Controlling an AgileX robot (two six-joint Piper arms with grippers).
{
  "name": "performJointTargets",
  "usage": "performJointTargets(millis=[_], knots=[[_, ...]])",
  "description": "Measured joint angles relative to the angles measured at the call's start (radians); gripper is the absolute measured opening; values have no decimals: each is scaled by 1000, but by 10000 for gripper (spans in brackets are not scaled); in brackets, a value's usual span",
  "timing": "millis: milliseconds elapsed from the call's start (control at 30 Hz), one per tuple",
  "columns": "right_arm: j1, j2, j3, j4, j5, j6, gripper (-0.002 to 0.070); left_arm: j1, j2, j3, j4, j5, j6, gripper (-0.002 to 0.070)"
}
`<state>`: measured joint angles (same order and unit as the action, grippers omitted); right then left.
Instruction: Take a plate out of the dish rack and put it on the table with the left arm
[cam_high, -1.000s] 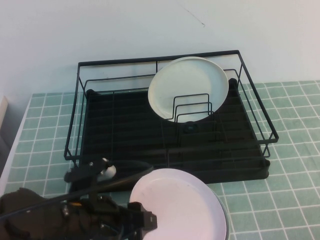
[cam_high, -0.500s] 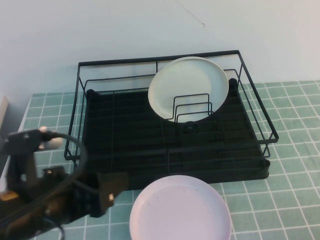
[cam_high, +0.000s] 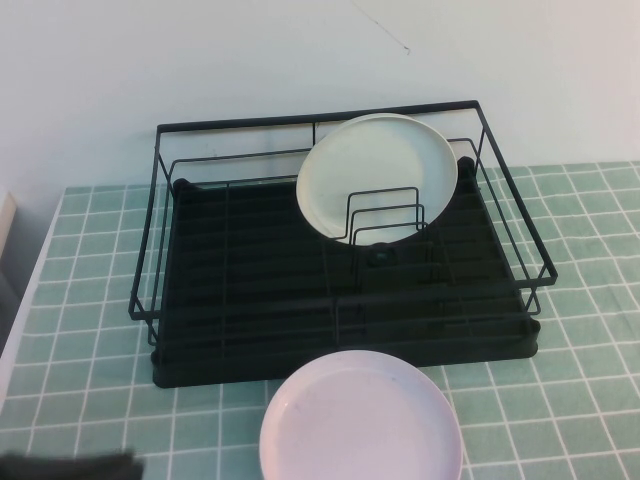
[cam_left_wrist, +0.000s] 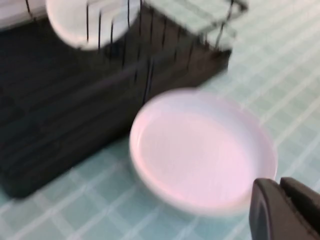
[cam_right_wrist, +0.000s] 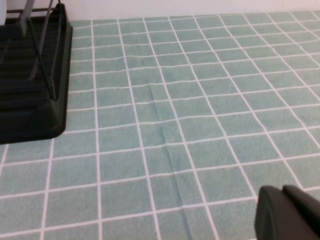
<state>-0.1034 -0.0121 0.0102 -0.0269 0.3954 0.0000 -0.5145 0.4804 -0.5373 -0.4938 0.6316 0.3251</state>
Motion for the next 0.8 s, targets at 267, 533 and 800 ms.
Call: performJointTargets(millis=[267, 533, 800], knots=[[0, 0, 0, 0, 0, 0, -2, 0, -152, -93, 354, 373, -184, 0], [0, 0, 0, 0, 0, 0, -2, 0, -234, -170, 414, 360, -204, -1], [0, 0, 0, 0, 0, 0, -2, 0, -235, -170, 419, 385, -204, -2]])
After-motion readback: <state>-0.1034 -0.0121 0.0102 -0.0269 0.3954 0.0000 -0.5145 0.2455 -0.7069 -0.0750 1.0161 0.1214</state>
